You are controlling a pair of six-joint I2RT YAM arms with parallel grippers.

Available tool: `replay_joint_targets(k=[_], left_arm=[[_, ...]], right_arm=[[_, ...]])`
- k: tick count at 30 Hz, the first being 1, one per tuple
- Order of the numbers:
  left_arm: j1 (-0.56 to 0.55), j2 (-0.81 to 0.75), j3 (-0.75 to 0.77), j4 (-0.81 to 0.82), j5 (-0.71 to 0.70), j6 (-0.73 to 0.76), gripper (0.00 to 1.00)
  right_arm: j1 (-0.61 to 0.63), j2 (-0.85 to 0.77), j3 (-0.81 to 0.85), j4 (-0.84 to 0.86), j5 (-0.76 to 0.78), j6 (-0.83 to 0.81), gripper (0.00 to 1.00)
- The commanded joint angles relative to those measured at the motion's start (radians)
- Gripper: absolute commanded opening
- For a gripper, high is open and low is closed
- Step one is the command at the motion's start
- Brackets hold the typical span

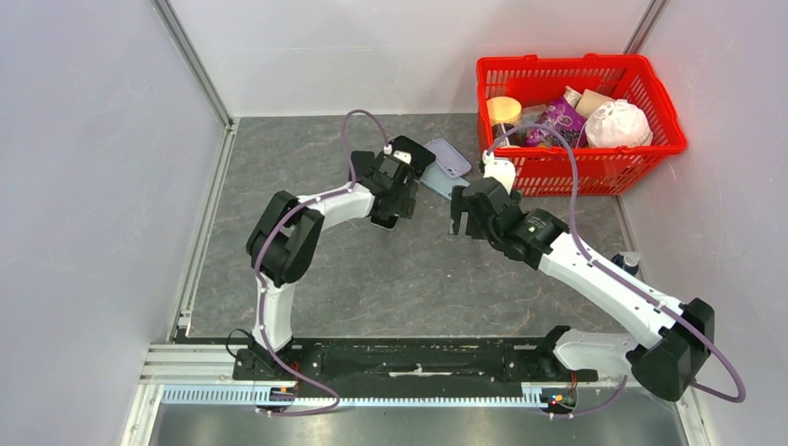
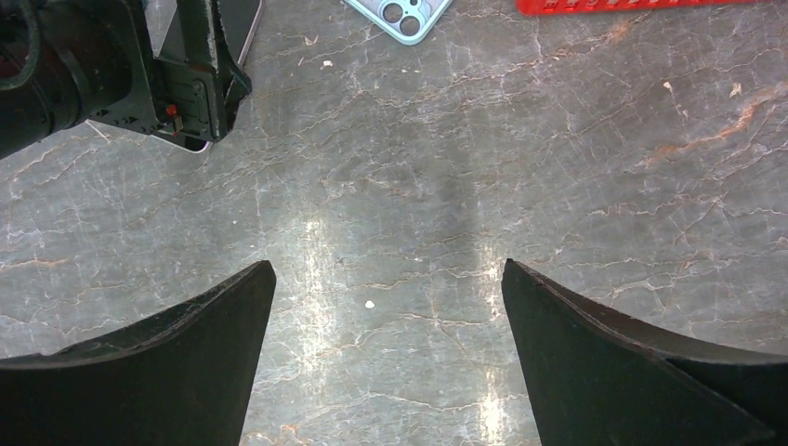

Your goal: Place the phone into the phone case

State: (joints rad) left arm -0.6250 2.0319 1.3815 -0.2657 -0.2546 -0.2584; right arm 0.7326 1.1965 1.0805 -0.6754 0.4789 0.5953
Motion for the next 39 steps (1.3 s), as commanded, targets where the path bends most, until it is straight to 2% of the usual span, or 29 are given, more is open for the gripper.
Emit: replay_joint_targets(k=[1,6,10,15,23,29,31,35,39], left_arm=[[0.010,0.044,0.063,-0.033,0.045,0.043,0.97],[0.009,0.060,0.076,-0.077,0.019,0.004,0.79],[0.005,0.022,0.024,-0.104,-0.014,-0.056,0.64],[-0.001,-0.087,-0.119,-0.113,-0.053,-0.170,0.56],[-0.012,-0.358,-0.438,-0.105,-0.106,-0.387,0.55],[-0.012,-0.515,-0.567,-0.113,-0.116,-0.455,0.56],[-0.012,-0.537,-0.573,-0.110,-0.104,-0.456,0.61],[-0.010,-0.568,-0.549,-0.125,-0.098,-0.446,0.82],[-0.004,-0.632,-0.515,-0.164,-0.104,-0.451,0.89]], right_arm=[[-0.007,-0.011,0.049,-0.009,0.012,-0.032,0.99],[-0.015,0.006,0.058,-0.010,0.003,-0.031,0.99],[-0.022,0.017,0.062,-0.009,-0.006,-0.030,0.99],[-0.030,0.044,0.079,0.003,-0.023,-0.030,0.99],[-0.048,0.194,0.166,0.065,-0.010,-0.071,0.99],[-0.073,0.415,0.324,0.148,-0.082,-0.186,0.99],[-0.083,0.497,0.392,0.164,-0.103,-0.242,0.94],[-0.100,0.645,0.500,0.244,-0.158,-0.350,0.88],[-0.131,0.797,0.614,0.306,-0.212,-0.439,0.82]])
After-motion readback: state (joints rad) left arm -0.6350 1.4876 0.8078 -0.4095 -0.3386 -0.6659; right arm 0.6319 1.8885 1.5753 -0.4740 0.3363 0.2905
